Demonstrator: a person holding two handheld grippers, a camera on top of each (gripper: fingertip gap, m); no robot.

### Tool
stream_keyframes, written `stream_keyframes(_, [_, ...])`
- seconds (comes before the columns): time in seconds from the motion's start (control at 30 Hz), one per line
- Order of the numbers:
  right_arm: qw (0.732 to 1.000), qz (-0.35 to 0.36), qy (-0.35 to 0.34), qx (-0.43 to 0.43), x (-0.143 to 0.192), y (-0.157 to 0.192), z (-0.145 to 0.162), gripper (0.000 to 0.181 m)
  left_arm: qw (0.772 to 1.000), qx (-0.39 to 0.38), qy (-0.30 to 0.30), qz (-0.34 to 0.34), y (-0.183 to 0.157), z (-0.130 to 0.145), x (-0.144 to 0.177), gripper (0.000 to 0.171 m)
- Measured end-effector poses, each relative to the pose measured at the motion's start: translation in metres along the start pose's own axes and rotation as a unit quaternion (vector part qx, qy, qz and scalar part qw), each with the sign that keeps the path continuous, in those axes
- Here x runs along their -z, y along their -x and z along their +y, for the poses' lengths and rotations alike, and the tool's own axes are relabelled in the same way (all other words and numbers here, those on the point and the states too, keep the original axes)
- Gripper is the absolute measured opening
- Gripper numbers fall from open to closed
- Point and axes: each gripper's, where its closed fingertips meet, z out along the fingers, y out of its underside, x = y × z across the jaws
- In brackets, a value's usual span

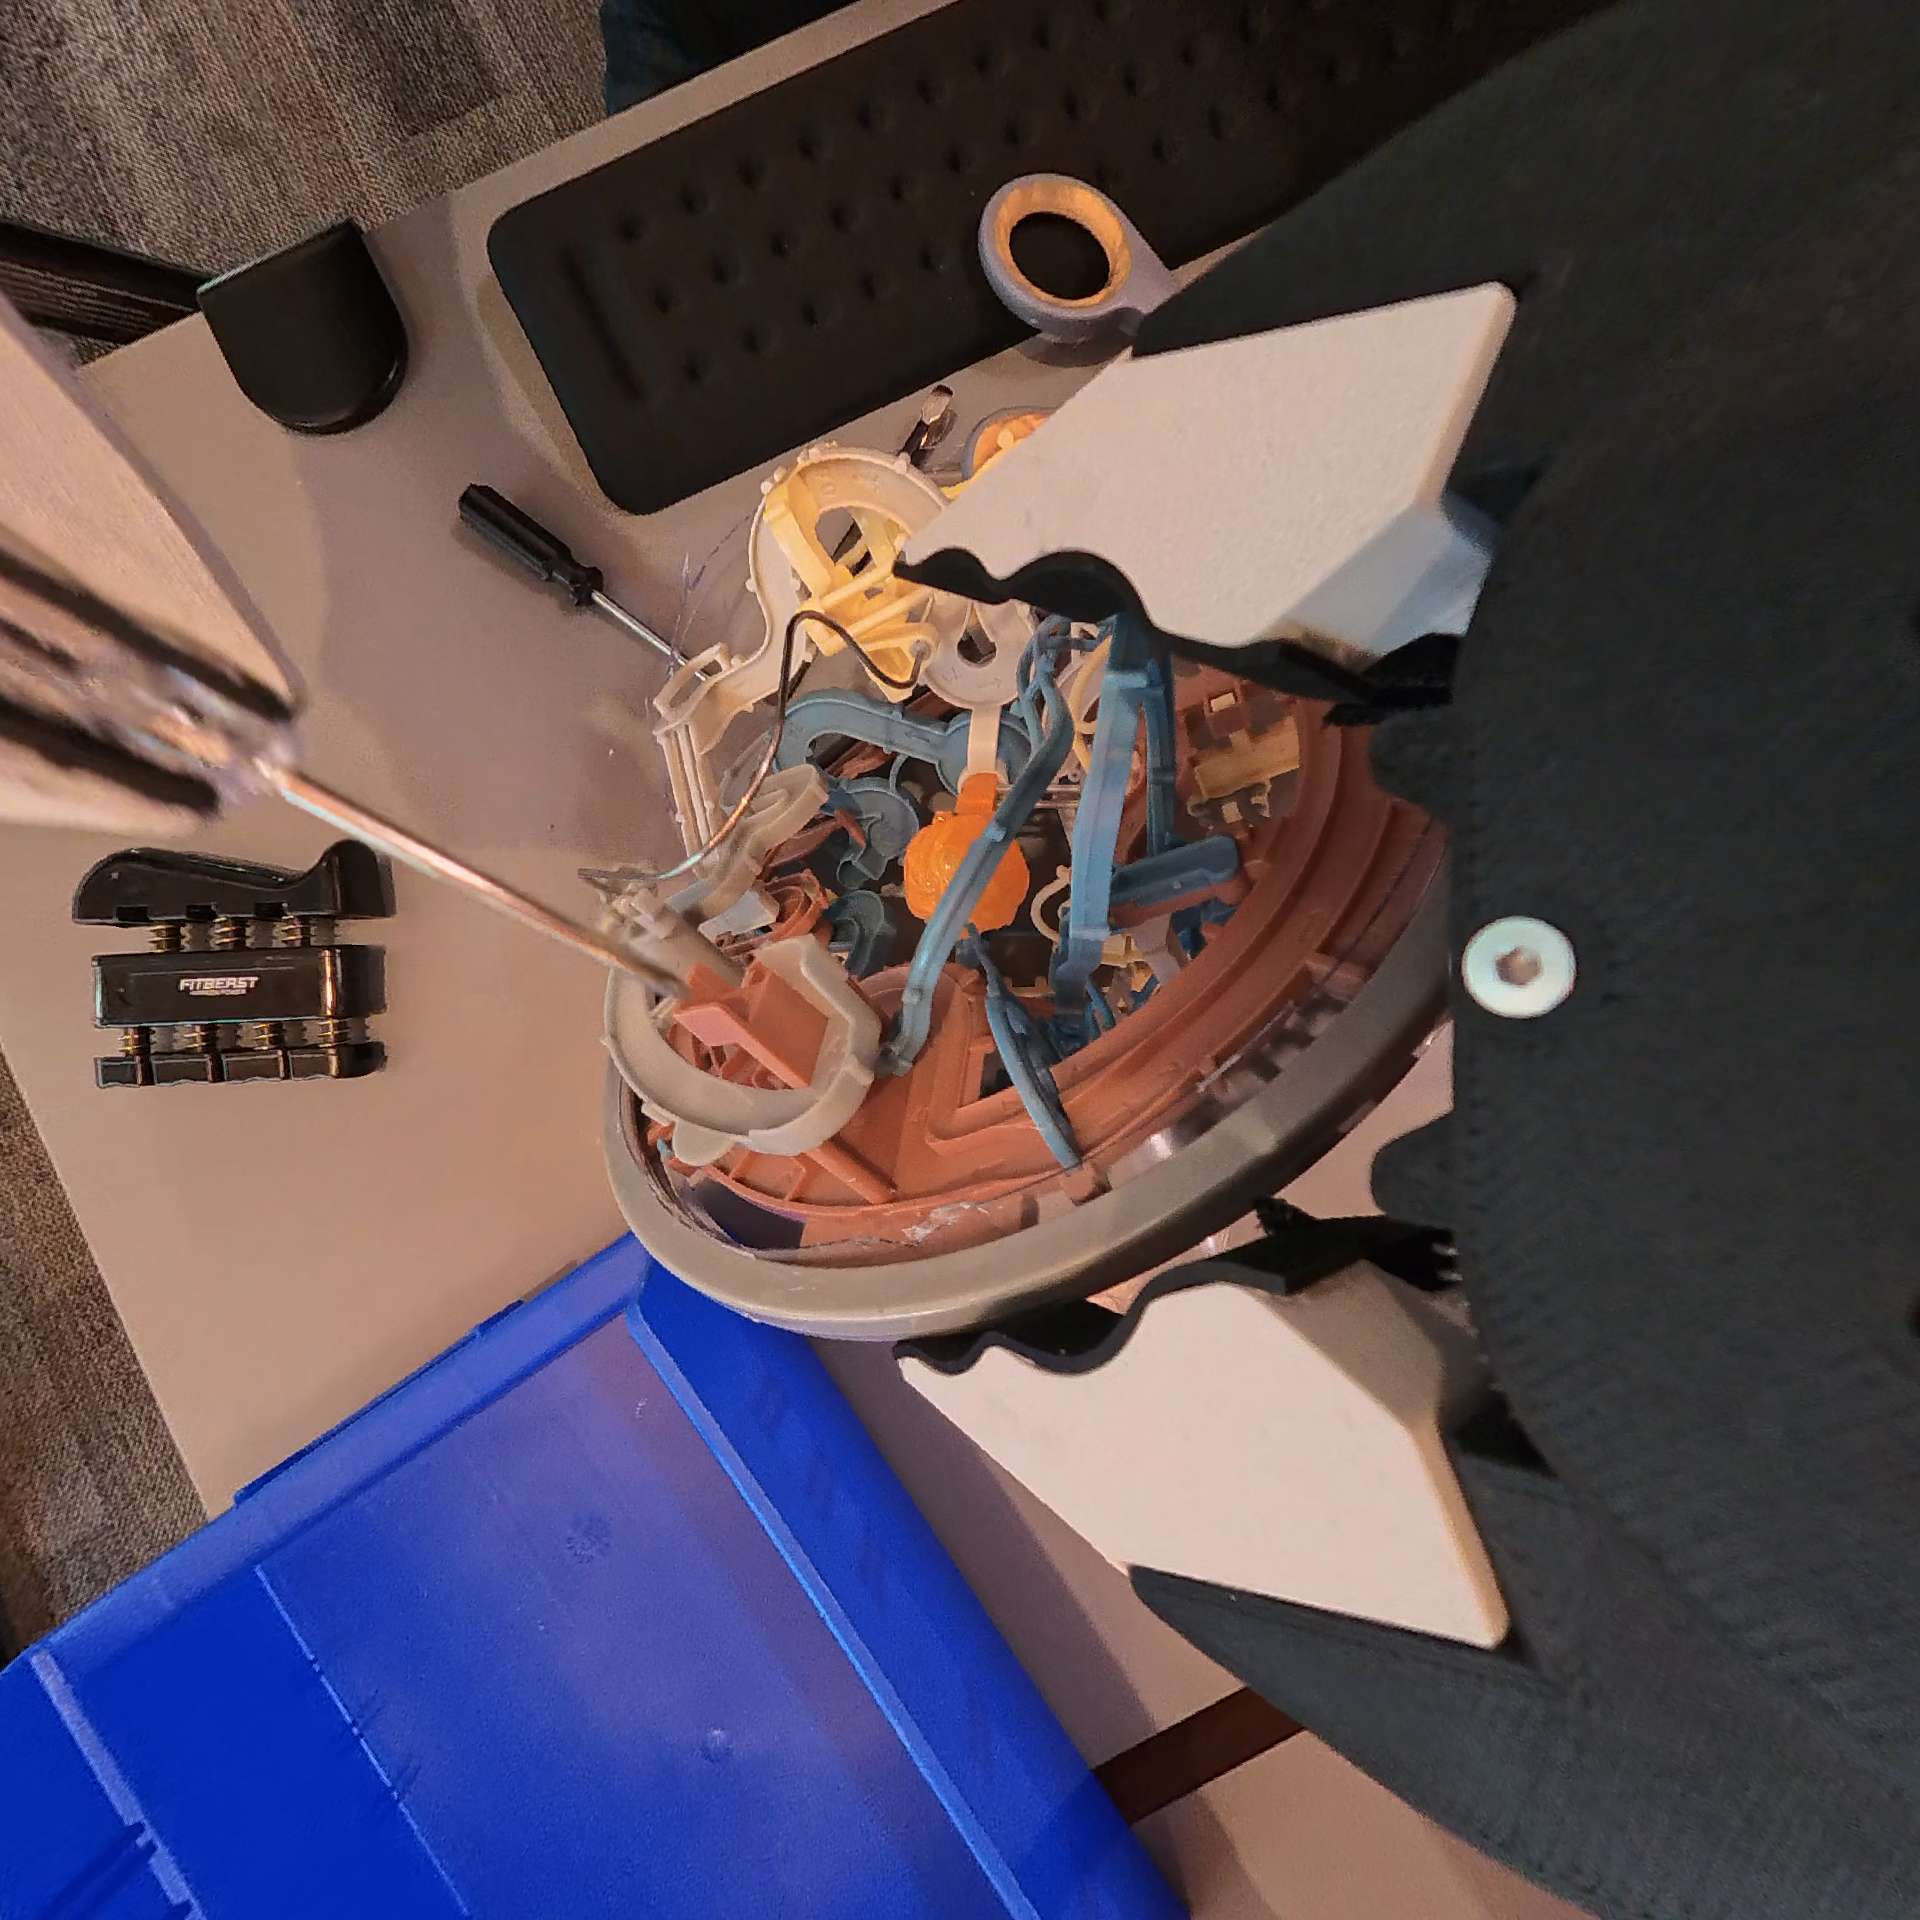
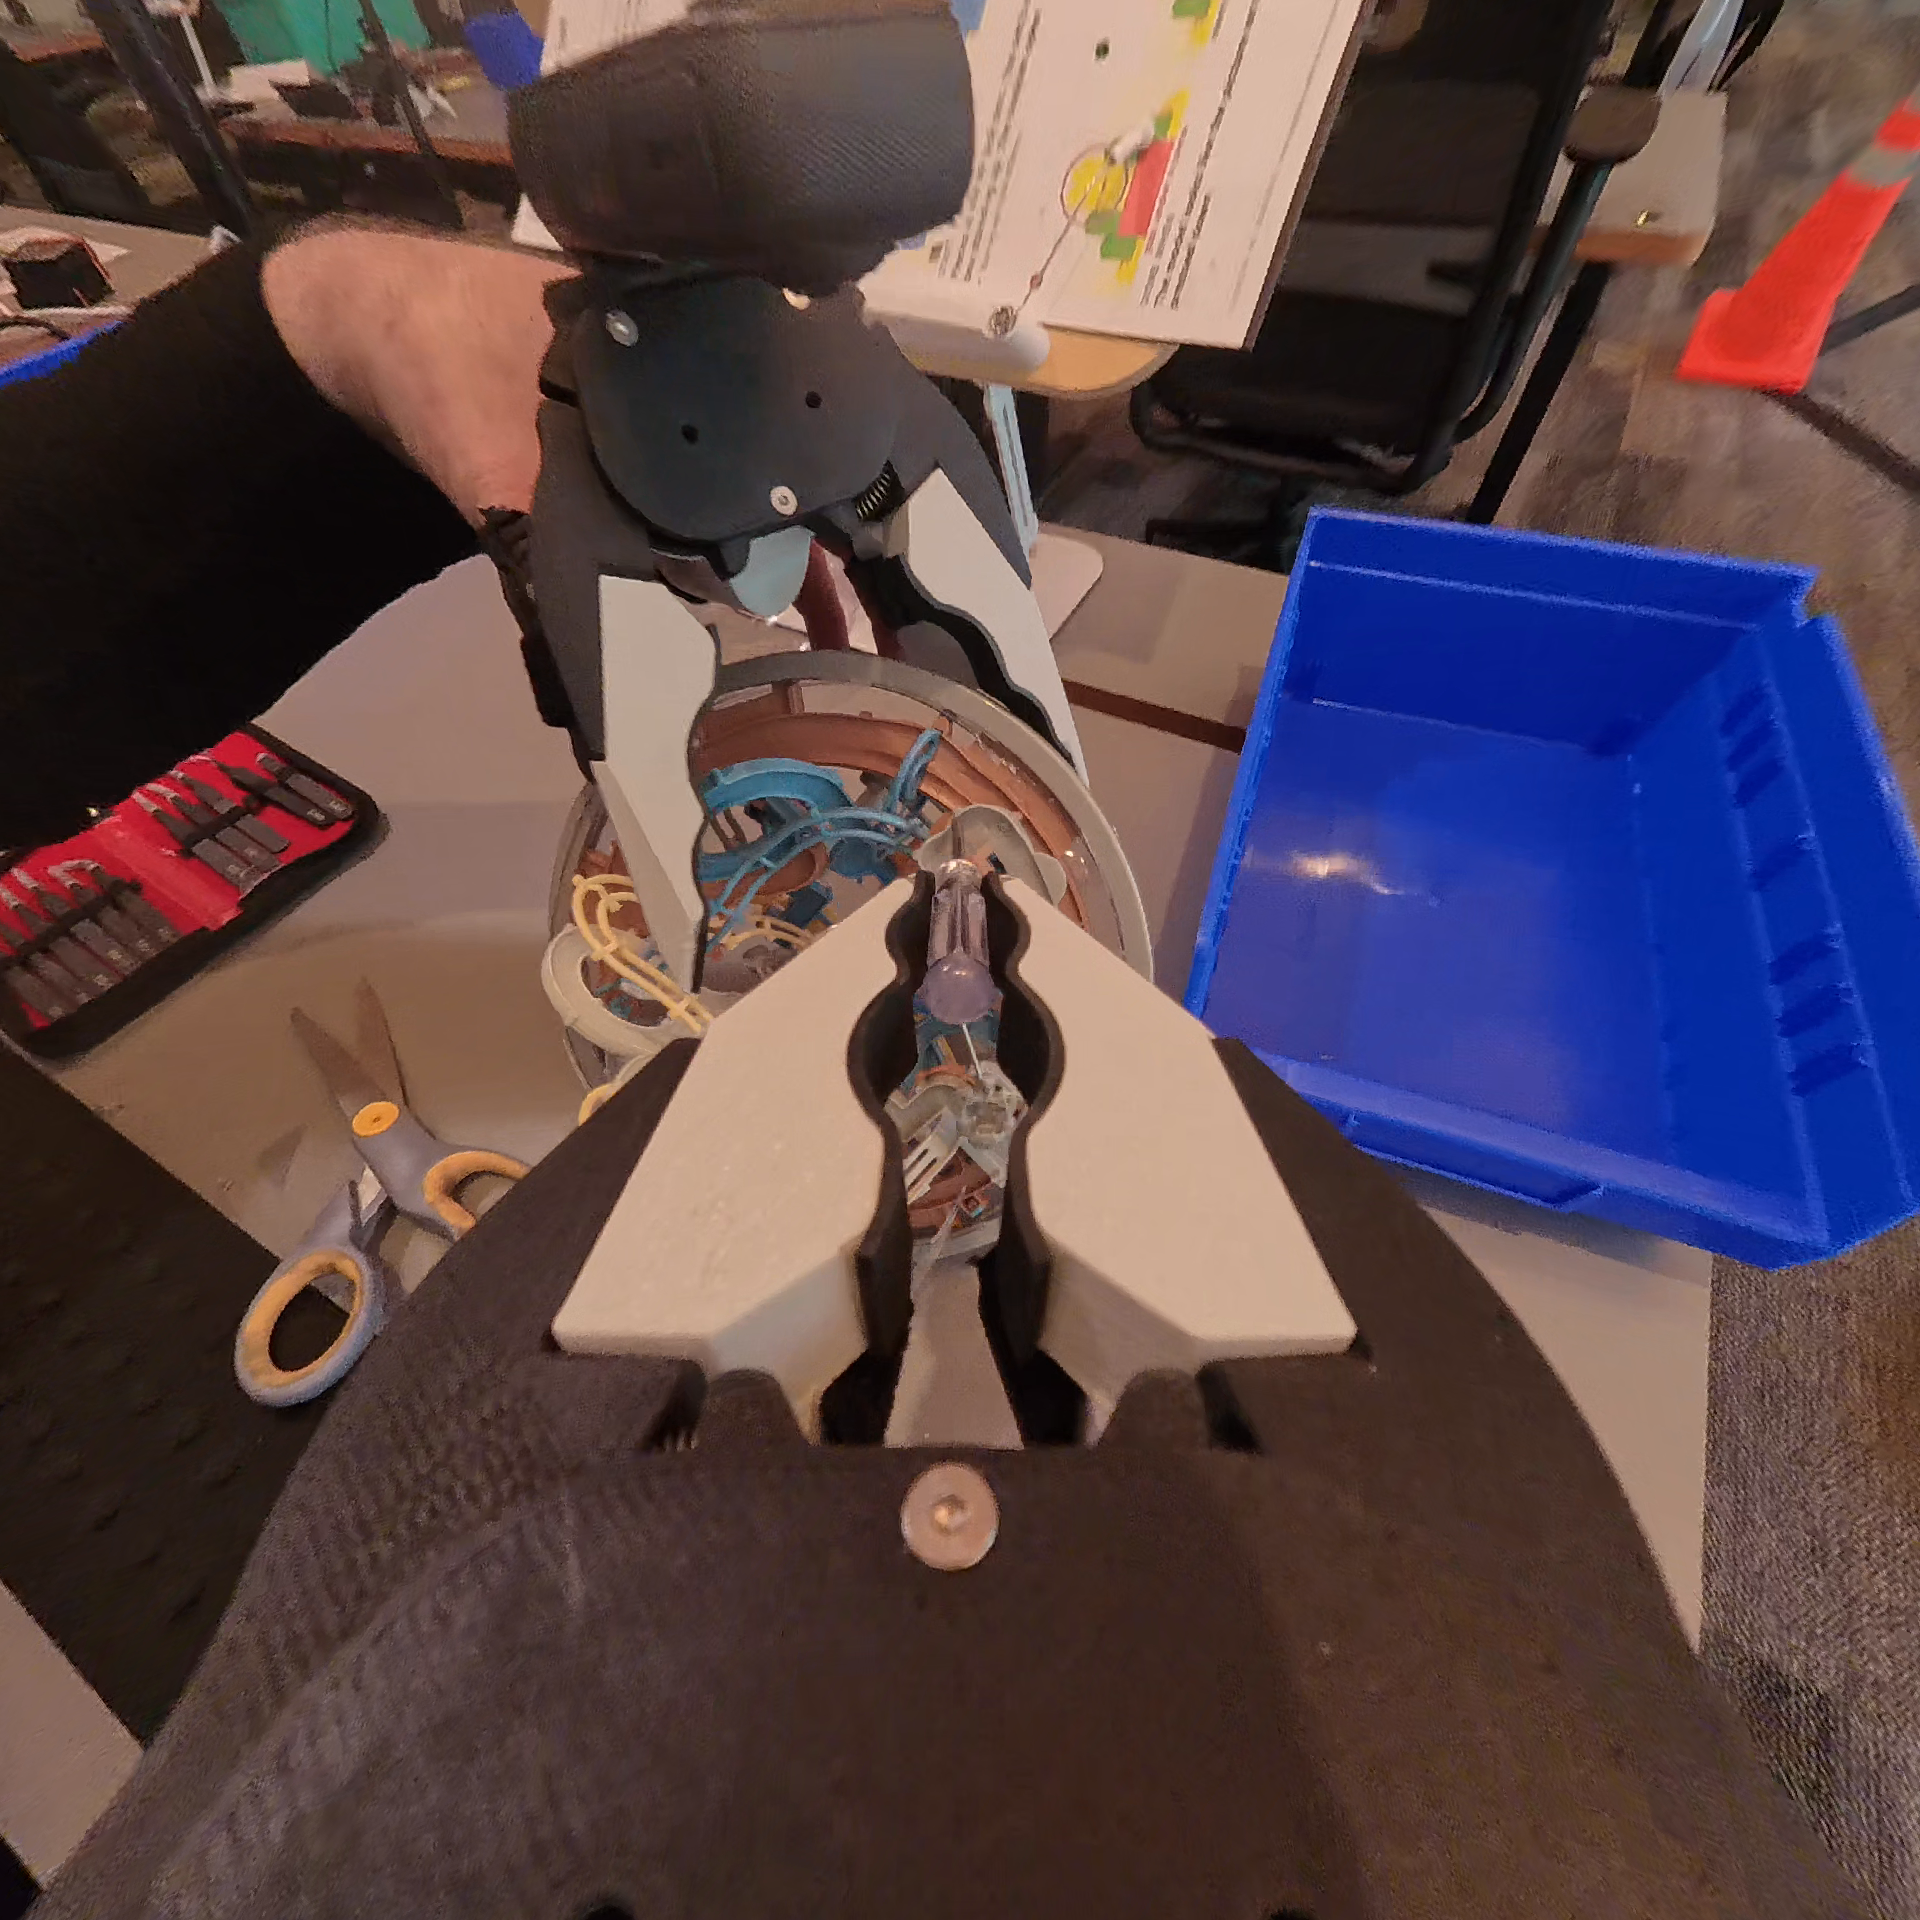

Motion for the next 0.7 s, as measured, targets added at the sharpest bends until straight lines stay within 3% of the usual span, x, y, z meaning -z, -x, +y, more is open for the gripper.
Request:
stream_keyframes(0.23, [0.999,0.005,0.044,-0.002,-0.020,-0.011,0.010,0.007,1.000,-0.001,-0.021,0.011,-0.004,-0.006,-0.003,0.132])
stream_keyframes(0.7, [0.997,0.007,0.080,-0.016,-0.022,-0.014,0.009,0.007,0.999,0.003,-0.030,0.014,-0.004,-0.009,-0.005,0.132])
